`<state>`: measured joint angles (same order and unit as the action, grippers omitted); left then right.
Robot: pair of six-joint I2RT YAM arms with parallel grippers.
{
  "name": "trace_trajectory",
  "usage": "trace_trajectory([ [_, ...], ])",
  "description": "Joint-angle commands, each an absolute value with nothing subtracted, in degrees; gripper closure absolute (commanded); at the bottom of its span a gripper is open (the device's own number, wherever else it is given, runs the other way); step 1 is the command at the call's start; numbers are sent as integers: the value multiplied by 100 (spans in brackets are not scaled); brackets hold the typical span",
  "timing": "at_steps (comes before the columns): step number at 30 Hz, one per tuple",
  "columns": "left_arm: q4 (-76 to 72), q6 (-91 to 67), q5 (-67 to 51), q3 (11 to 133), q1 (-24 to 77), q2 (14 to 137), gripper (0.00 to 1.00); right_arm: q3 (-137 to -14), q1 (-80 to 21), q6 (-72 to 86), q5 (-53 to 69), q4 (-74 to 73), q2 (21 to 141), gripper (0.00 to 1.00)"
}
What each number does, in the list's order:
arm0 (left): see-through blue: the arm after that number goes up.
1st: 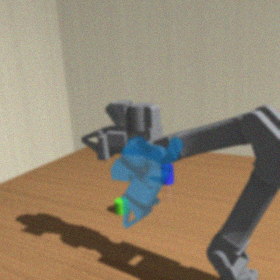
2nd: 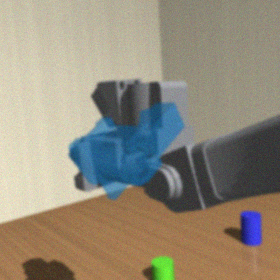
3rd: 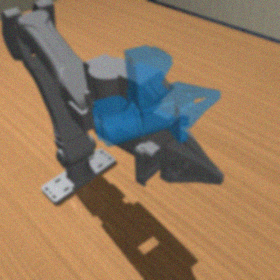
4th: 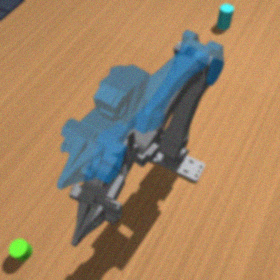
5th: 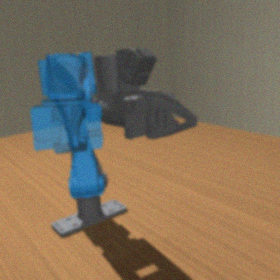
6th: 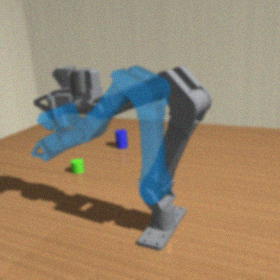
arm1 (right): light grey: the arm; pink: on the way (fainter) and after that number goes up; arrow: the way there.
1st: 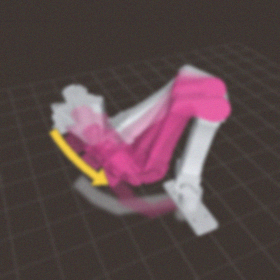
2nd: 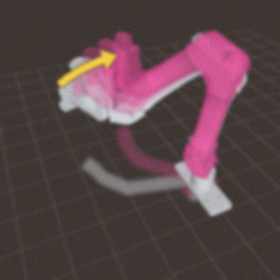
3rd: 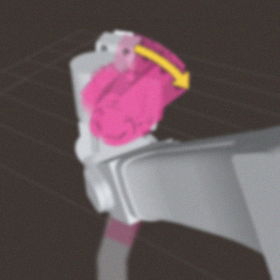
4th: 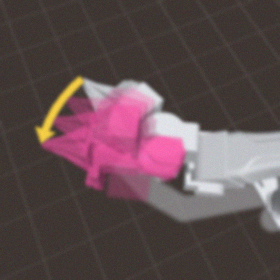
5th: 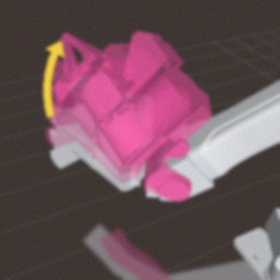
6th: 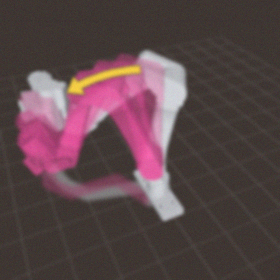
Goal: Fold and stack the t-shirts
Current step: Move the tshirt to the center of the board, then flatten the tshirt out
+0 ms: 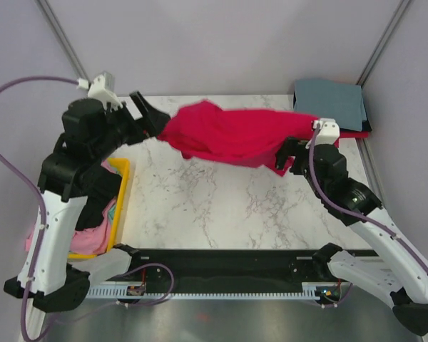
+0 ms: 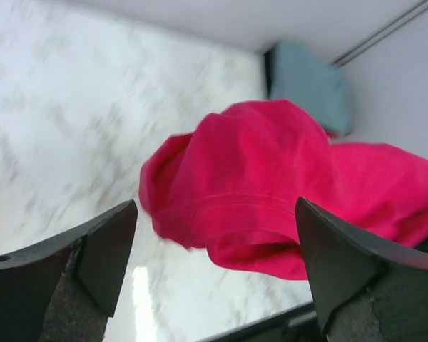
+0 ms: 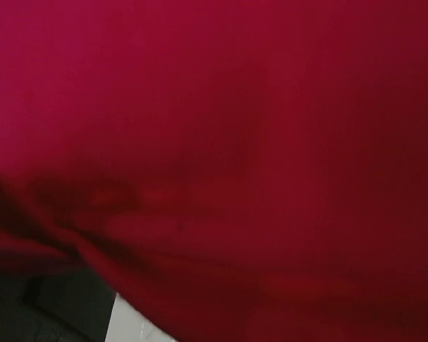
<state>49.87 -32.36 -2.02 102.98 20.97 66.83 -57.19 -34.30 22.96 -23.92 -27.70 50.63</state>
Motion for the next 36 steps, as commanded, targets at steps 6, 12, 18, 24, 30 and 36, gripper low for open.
trace_trajectory([
  [6,5291,-3322,835,7279,2074,5291,0,-6021,-3419,2662,-2567,-3796,4676,2],
  [12,5046,-3516,114,6145,2118,5448,4,-4923,-3419,3190,-2242,-3735,4693,2],
  [18,4290,-3682,26,5493,2749,5879,22,-4105,-3112,3340,-1418,-3087,5071,2],
  [24,3394,-3814,26,5326,3251,6986,24,-3893,-2084,3208,-257,-2383,5888,2],
  [30,3147,-3464,852,6456,3147,8418,12,-3946,-1188,3059,465,-1767,6731,2],
  [36,2971,-1850,1098,8371,3129,10401,18,-4034,-1028,2962,914,-1363,7181,2],
])
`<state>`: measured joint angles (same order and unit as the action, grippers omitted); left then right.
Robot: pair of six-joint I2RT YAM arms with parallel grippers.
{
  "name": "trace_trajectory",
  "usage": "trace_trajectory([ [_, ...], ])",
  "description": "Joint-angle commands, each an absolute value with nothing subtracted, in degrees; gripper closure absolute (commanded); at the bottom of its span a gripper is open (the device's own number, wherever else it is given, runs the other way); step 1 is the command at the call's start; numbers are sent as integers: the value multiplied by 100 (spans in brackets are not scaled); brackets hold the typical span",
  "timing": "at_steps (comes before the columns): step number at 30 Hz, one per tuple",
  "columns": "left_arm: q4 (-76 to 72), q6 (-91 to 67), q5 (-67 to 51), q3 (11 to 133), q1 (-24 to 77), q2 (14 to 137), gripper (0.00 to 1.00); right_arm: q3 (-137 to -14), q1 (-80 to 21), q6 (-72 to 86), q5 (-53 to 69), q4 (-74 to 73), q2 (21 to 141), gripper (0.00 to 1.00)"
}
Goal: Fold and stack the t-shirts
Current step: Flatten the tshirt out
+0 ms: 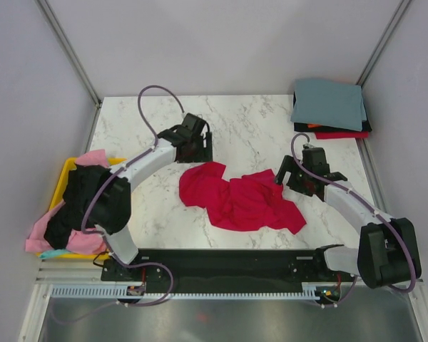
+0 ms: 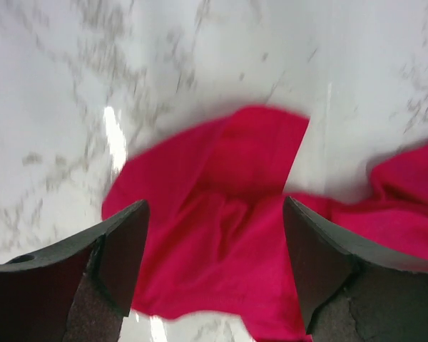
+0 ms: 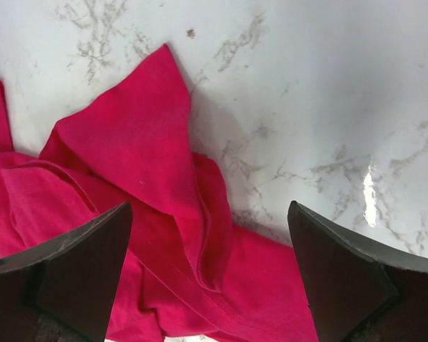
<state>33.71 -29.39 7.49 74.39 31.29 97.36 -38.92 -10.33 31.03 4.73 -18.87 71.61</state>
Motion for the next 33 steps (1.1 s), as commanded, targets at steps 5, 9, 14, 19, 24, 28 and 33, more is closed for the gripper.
trace_trajectory([
  [5,3173,-862,730,9509,3138,11592,19,-3946,-1028,2874,1002,-1336,7207,2],
  [9,3278,-712,458,9747,3120,12031,20,-3894,-1028,2830,1072,-1345,7172,2],
  [14,3357,-800,35,9633,3129,12252,24,-3929,-1020,2760,1064,-1327,7268,2],
  [19,3296,-870,-298,9273,3129,12024,20,-3938,-1002,2716,1055,-1301,7347,2],
  [24,3173,-817,-378,9105,3138,12110,28,-3902,-993,2725,1090,-1239,7392,2],
  [28,3182,-826,-352,9158,3138,12199,68,-3876,-984,2725,1064,-1230,7348,2],
  [33,3356,-861,-178,9508,3129,11813,98,-3937,-949,2768,1037,-1152,7470,2],
])
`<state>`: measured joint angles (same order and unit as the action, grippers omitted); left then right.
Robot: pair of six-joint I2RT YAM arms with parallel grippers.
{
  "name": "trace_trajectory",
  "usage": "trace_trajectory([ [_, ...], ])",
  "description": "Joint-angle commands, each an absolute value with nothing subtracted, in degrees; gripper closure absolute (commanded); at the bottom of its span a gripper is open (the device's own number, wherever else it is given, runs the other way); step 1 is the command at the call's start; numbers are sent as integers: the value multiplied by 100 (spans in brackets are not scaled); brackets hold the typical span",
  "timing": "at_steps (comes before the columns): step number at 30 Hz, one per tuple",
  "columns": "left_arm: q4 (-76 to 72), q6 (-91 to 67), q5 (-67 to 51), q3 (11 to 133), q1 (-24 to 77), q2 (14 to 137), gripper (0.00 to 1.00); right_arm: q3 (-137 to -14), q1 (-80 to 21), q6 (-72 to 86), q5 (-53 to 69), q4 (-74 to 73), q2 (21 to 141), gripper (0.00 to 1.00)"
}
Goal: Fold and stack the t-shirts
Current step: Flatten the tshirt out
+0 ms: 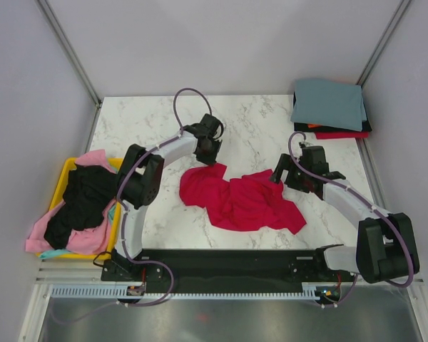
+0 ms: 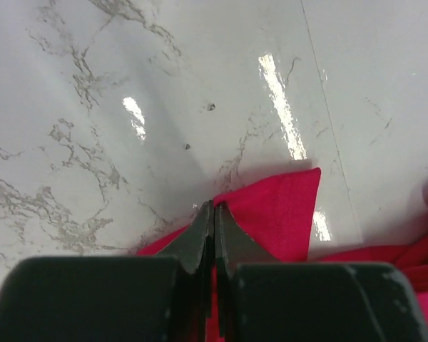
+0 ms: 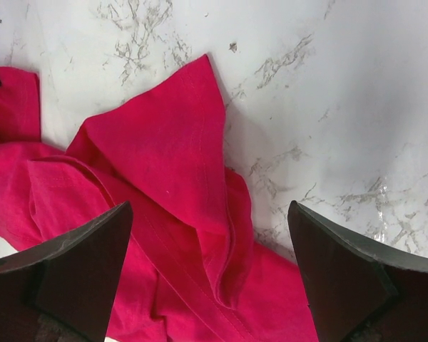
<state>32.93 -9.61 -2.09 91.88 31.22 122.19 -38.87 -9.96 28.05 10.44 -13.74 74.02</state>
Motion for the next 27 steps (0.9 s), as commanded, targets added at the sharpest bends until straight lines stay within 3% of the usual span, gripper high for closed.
trace_trajectory([
  [1,3636,-870,-63,9658,3138,11578,98,-3972,-949,2829,1081,-1047,7575,2],
  [6,4121,-791,395,10818,3129,10829,98,-4411,-949,2936,1362,-765,8592,3],
  [11,4421,-773,475,10979,3111,10530,98,-4526,-949,3015,1512,-370,9096,19],
  [14,4403,-852,475,10618,3111,10389,98,-4692,-949,3015,1485,-246,9316,47],
  [15,4386,-879,475,10556,3111,10363,98,-4746,-949,2997,1511,-220,9412,66],
  [17,4377,-896,449,10538,3111,10284,98,-4956,-949,3014,1634,-158,9492,80],
  [18,4386,-888,431,10582,3111,10248,98,-5035,-941,3015,1704,-141,9553,96],
  [19,4394,-870,413,10730,3111,10231,98,-5123,-949,3058,1749,-132,9580,100],
  [22,4622,-765,448,11343,3068,10143,98,-5580,-949,3164,1907,-175,9449,100],
  [27,5694,-650,650,13487,2725,10380,98,-7766,-835,2699,1986,-1167,8914,100],
])
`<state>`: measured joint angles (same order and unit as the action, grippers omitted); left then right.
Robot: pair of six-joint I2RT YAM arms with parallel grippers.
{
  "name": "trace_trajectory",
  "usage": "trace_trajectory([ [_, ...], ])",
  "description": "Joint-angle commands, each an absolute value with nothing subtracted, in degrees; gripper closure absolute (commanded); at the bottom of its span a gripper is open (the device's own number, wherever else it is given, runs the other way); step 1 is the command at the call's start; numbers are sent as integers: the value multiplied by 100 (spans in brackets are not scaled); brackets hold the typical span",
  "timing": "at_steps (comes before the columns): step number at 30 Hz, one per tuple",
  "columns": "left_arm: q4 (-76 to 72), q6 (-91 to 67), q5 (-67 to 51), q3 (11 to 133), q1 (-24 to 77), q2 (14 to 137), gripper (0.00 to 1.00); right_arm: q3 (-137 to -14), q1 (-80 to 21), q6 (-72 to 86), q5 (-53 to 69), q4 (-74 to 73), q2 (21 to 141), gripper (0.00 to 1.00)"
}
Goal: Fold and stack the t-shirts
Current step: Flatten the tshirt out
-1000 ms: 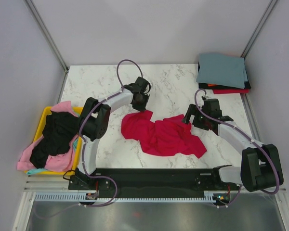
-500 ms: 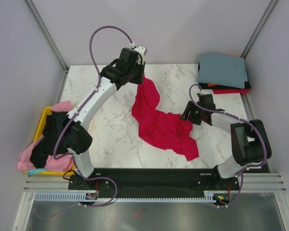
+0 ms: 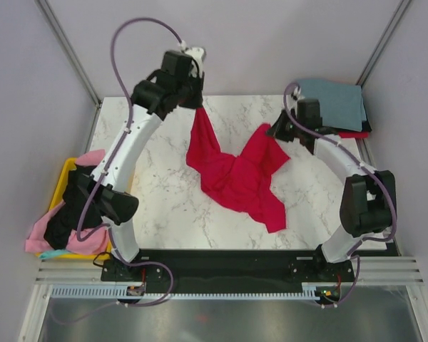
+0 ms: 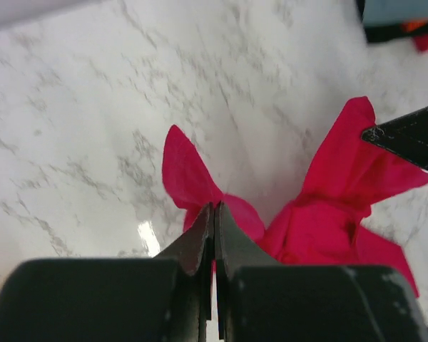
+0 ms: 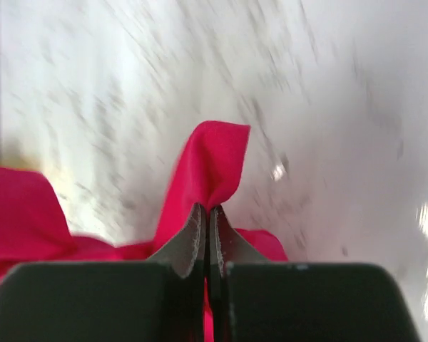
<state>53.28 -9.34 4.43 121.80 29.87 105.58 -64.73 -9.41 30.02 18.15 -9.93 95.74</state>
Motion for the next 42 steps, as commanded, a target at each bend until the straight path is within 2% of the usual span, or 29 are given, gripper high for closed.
trace_trajectory([
  [1,5904,-607,650,14022,2612,10310,98,-8405,-809,2603,1943,-1508,8808,100],
  [4,5810,-519,764,14011,2488,9672,98,-9042,-651,2277,1698,-1897,8228,100],
  [7,5503,-431,905,13101,2479,9011,98,-8869,-536,2075,1058,-1951,7368,100],
  [11,4731,-343,1238,11788,2478,7738,98,-7984,-396,2092,214,-1986,6330,100],
  [14,4518,-325,1571,11172,2461,7296,98,-7377,-387,2030,-436,-1916,5583,100],
  [17,4447,-447,1696,10610,2461,6848,98,-6500,-396,2162,-441,-1644,4837,100],
  [18,4456,-527,1679,10400,2452,6612,98,-6243,-387,2258,-379,-1574,4738,98],
  [20,4430,-772,1618,9574,2452,6373,98,-5585,-387,2661,-291,-1827,4536,88],
  [22,4342,-965,1643,8637,2452,5996,98,-4953,-387,2856,-228,-2082,4360,85],
  [23,4316,-1036,1696,8361,2452,5872,98,-4757,-387,3013,-342,-2118,4046,85],
  [26,4280,-1256,1548,7569,2452,5555,98,-4290,-387,3050,-807,-2048,3561,99],
  [27,4280,-1292,1486,7437,2452,5511,98,-4254,-387,3041,-904,-2039,3394,100],
  [33,4271,-1783,810,6953,2461,5291,98,-4403,-396,3040,-1352,-2091,3726,100],
  [36,4271,-2354,28,6812,2478,5195,98,-4517,-369,3076,-2169,-2092,4244,99],
  [39,4193,-3153,-719,6487,2610,5107,98,-4745,-89,2804,-2741,-1803,4903,89],
  [40,4114,-3477,-825,6251,2854,5080,98,-4859,-10,2804,-2751,-1715,5061,89],
  [42,3843,-3690,-923,5908,3432,5054,98,-4965,821,2952,-2306,-1539,5483,95],
])
